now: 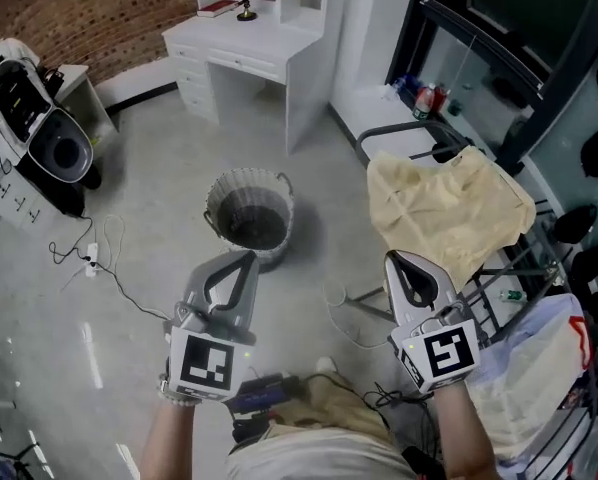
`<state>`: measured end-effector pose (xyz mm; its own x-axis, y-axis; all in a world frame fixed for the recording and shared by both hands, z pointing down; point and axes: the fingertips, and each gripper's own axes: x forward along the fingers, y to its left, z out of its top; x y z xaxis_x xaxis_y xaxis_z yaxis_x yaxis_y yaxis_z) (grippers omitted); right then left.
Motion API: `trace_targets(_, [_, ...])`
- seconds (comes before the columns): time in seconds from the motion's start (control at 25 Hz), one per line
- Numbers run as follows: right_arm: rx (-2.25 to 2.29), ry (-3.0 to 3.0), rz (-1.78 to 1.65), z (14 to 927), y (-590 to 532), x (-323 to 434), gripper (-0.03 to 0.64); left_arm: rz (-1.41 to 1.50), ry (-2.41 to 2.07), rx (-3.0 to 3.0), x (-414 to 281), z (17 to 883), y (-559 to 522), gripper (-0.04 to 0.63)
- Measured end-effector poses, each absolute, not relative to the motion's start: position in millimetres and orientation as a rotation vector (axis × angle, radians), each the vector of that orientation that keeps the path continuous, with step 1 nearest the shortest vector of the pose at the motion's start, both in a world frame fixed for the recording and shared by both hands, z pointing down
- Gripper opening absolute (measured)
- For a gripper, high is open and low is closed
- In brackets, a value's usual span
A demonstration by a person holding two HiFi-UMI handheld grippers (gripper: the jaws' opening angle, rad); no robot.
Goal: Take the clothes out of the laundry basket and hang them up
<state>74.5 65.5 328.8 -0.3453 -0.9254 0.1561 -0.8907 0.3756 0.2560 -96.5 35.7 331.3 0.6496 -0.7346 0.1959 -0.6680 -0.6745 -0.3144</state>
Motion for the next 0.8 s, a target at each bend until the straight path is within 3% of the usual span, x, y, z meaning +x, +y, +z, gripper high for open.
trace_targets(0.8, [1.268, -2.551, -0.122, 365.4, 19.1, 7.3, 0.005, -0.59, 1.605, -2.516, -187.9, 373.6, 52.6, -0.006])
